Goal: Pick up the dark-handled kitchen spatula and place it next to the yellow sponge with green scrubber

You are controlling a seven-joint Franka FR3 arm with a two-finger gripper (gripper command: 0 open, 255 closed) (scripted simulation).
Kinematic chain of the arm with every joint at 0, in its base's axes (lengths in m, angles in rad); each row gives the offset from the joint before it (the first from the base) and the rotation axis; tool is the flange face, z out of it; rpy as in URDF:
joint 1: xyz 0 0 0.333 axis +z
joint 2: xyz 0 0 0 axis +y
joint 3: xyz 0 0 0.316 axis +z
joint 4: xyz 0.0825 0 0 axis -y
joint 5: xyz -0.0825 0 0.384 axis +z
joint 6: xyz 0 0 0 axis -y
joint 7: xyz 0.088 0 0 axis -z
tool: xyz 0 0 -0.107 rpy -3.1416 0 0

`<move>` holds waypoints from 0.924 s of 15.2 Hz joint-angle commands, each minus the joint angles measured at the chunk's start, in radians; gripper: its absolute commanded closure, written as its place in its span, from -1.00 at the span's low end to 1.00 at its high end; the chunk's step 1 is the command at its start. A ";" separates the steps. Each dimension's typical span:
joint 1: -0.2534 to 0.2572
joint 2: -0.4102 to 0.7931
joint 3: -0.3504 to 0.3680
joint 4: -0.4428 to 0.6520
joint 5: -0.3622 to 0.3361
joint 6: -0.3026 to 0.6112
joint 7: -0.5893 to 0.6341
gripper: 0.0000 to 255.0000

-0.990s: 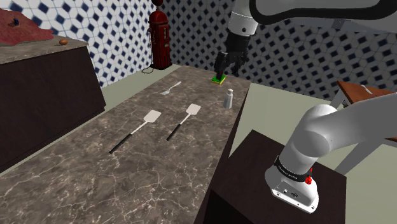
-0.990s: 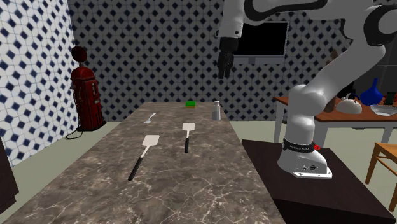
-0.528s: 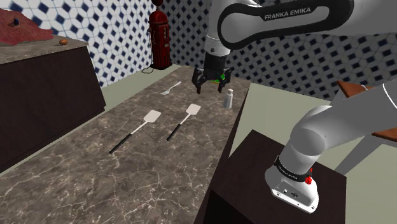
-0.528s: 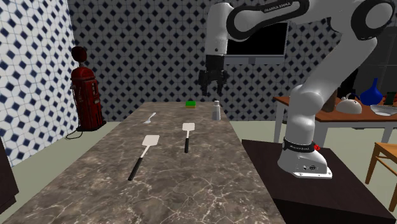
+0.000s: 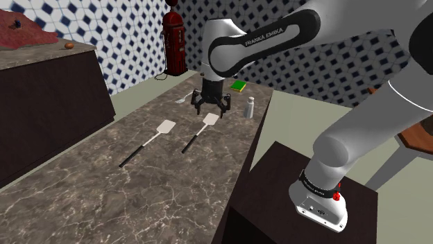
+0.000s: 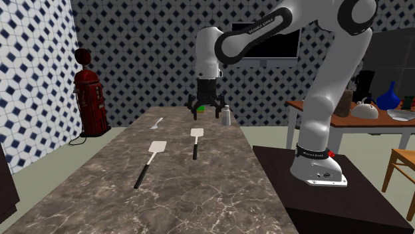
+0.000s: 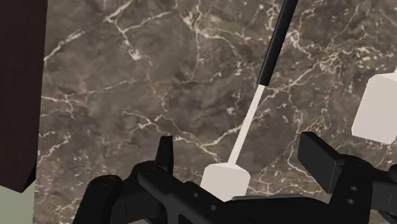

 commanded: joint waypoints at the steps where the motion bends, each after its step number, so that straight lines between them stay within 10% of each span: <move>1: -0.034 0.098 0.037 0.031 -0.028 0.055 0.141 -1.00; 4: -0.064 0.233 0.066 0.075 -0.083 0.119 0.338 -1.00; 14: -0.056 0.305 0.071 0.032 -0.127 0.225 0.371 -1.00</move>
